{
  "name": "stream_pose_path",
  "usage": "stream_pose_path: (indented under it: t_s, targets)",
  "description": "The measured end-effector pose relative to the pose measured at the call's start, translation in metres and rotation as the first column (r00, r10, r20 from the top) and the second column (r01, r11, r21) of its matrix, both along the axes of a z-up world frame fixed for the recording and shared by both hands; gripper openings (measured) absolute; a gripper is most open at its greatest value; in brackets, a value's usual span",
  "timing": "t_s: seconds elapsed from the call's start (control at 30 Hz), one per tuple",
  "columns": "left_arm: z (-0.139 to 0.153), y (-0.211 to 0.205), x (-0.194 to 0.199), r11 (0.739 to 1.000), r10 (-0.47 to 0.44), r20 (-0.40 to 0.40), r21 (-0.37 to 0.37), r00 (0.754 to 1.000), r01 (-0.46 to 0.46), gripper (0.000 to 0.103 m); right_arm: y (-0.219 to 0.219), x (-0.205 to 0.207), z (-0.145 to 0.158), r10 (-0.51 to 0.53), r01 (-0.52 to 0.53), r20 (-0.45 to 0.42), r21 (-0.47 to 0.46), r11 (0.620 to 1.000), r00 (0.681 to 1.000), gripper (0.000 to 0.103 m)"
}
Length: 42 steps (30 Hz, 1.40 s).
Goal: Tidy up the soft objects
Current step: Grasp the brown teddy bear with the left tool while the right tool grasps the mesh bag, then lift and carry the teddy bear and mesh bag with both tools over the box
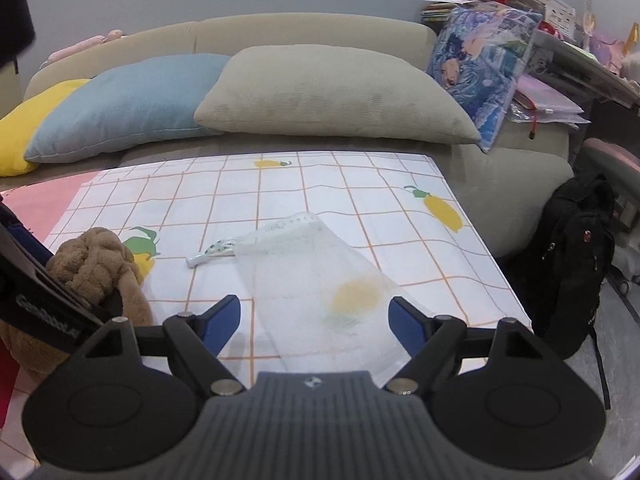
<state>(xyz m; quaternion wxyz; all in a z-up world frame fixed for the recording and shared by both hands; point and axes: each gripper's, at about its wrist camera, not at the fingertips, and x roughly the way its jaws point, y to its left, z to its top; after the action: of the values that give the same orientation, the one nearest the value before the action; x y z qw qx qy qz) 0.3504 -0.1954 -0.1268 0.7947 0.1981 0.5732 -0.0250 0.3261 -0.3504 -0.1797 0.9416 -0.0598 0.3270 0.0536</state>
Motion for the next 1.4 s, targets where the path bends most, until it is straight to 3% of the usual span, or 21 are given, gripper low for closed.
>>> stream_pose_path:
  t_s: [0.27,0.4,0.47,0.53,0.6,0.73,0.93,1.3,1.4]
  targets:
    - [-0.011,0.001,0.005,1.000,-0.016,-0.012,0.006,1.000,0.017,0.083,-0.002,0.009,-0.010,0.018,-0.018,-0.076,0.003,1.000,0.997,0.078]
    - [-0.011,-0.001,0.006,0.999,-0.035,-0.021,0.000,0.999,0.035,0.077,-0.002,0.013,-0.016,0.005,-0.006,-0.125,-0.012,1.000,0.992,0.072]
    - [-0.010,-0.002,0.006,0.999,-0.035,-0.013,-0.005,0.999,0.035,0.071,-0.002,0.012,-0.016,-0.001,-0.002,-0.112,-0.030,1.000,0.994,0.061]
    - [-0.008,-0.001,0.004,1.000,-0.029,-0.002,-0.009,1.000,0.029,0.065,-0.003,0.010,-0.014,-0.005,0.002,-0.105,-0.031,1.000,0.994,0.043]
    - [-0.007,-0.003,0.002,0.999,-0.042,0.012,-0.006,0.999,0.042,0.060,-0.003,0.010,-0.014,-0.004,0.000,-0.095,-0.041,0.999,0.995,0.033]
    - [-0.001,-0.003,-0.002,0.998,-0.046,0.036,-0.033,0.998,0.047,0.055,0.001,0.009,-0.014,0.006,-0.013,-0.085,-0.080,0.997,0.996,0.000]
    - [0.024,-0.007,-0.016,0.987,-0.047,0.101,-0.147,0.994,0.061,0.054,-0.008,0.007,-0.005,-0.019,0.018,-0.051,-0.016,1.000,0.999,0.000]
    - [0.089,0.005,-0.079,0.925,-0.007,0.257,-0.366,0.966,0.104,0.054,0.005,-0.037,0.025,-0.013,0.013,0.042,0.003,1.000,0.999,0.000]
    - [0.106,0.012,-0.102,0.911,-0.008,0.307,-0.390,0.952,0.134,0.054,0.009,-0.051,0.039,-0.009,0.008,0.067,0.014,1.000,0.998,0.000]
